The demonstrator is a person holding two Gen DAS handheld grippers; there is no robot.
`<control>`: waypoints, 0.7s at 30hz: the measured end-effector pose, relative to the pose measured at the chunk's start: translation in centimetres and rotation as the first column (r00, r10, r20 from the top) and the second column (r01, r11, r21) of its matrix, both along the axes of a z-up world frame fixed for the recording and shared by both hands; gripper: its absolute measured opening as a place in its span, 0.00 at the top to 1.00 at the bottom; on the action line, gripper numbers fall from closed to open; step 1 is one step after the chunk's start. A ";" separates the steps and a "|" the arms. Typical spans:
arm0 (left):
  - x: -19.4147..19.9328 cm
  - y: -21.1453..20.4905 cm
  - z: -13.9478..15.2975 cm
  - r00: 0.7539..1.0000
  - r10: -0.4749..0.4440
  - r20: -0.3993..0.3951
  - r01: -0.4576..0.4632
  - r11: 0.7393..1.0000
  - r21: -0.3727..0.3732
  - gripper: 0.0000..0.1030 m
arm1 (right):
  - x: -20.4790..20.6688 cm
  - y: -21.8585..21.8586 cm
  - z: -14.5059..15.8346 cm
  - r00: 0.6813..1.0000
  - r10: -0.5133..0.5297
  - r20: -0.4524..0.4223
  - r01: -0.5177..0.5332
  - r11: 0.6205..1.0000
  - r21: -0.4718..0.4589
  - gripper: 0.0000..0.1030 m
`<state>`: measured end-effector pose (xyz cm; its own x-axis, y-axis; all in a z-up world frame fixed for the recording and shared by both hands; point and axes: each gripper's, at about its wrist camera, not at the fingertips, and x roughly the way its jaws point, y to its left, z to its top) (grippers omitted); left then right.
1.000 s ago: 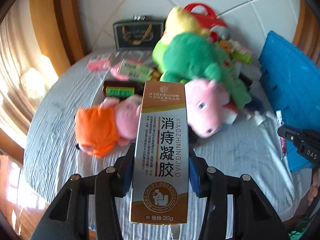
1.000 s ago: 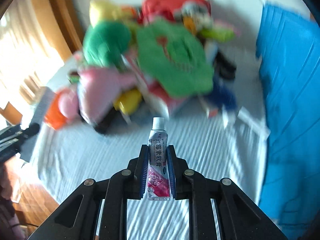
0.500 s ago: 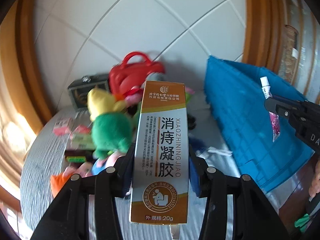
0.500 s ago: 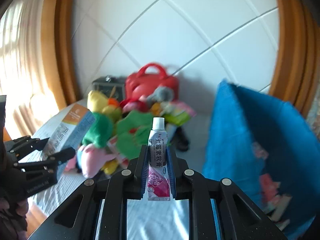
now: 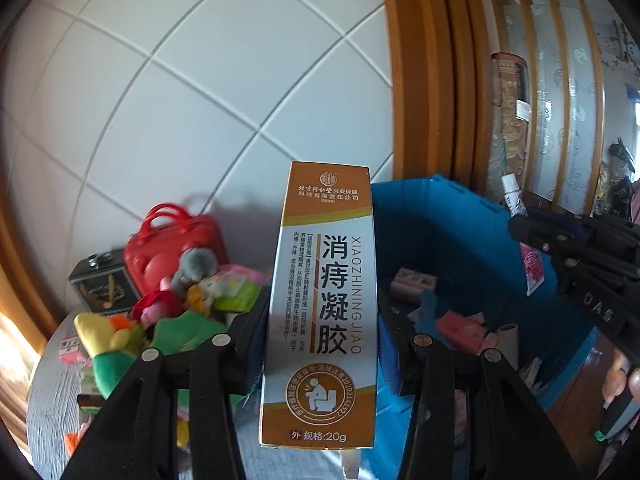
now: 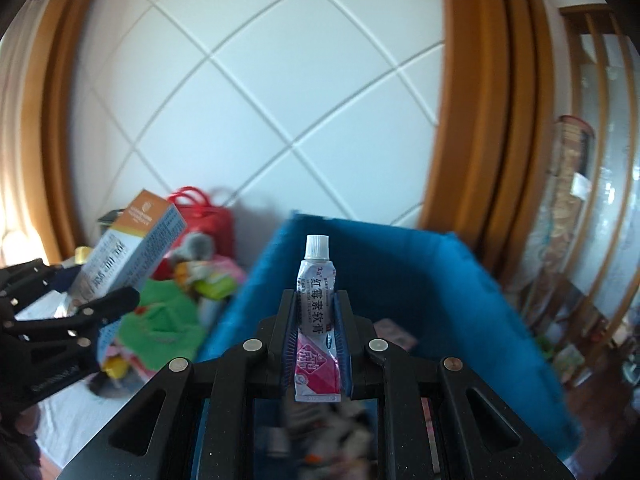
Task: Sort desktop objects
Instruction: 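Carry the ointment box and pink tube over the blue bin with both tools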
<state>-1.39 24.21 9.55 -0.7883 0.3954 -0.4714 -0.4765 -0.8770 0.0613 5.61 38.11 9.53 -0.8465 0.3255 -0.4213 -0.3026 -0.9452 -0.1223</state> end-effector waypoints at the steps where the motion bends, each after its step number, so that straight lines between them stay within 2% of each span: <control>1: -0.1 1.7 0.4 1.000 -0.007 0.003 0.007 1.000 0.000 0.55 | 0.0 1.6 0.0 1.000 -0.009 0.013 0.009 1.000 0.005 0.82; 5: -0.7 7.6 0.5 0.996 -0.037 0.080 0.038 0.999 -0.018 0.55 | -0.4 6.7 -0.6 0.994 -0.021 0.108 0.020 1.000 0.015 0.82; 11: -1.8 15.1 -2.9 0.970 -0.061 0.237 0.086 0.992 -0.096 0.55 | -1.8 12.2 -3.8 0.957 -0.013 0.290 -0.002 0.999 0.050 0.82; 17: -3.4 19.3 -6.6 0.927 -0.032 0.373 0.105 0.979 -0.176 0.55 | -3.7 16.1 -7.2 0.902 0.039 0.430 -0.042 0.999 -0.003 0.82; 21: -3.8 21.2 -8.3 0.909 -0.002 0.416 0.122 0.957 -0.262 0.55 | -4.6 17.3 -9.0 0.852 0.054 0.521 -0.069 0.998 0.009 0.82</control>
